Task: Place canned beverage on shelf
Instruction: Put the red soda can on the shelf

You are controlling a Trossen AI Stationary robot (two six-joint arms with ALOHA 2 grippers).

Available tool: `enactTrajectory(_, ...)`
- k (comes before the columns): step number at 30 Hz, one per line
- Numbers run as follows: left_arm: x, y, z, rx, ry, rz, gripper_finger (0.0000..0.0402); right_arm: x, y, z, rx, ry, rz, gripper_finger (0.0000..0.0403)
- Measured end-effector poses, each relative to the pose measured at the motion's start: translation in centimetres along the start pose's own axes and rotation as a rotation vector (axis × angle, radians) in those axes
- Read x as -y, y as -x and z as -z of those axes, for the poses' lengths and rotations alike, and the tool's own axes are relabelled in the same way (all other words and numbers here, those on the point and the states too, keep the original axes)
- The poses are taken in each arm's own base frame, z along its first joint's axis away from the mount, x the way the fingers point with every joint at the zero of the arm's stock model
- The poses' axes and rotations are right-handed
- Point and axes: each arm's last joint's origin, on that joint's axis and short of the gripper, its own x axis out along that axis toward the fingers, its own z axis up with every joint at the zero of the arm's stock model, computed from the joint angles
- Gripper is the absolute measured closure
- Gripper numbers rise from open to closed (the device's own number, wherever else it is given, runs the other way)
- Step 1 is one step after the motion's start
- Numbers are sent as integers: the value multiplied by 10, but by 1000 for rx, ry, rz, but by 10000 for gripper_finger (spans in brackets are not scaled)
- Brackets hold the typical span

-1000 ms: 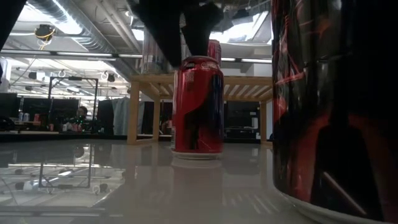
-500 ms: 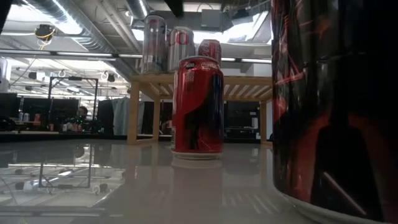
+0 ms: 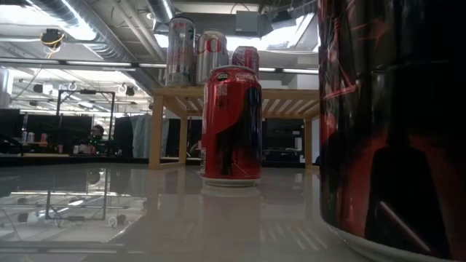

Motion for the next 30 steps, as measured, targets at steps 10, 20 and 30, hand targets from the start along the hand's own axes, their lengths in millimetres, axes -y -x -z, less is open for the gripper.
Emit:
enactTrajectory(10, 41, -39, 70, 149, 262, 100, 79, 16, -4, -4, -21, 74, 33, 56)
enactTrajectory(20, 63, -64, 84, 205, 415, 362, 79, 17, -14, 0, -45, 172, 104, 56)
enactTrajectory(30, 66, -83, 89, 277, 281, 461, 79, 20, -51, 37, -62, 24, 122, 56)
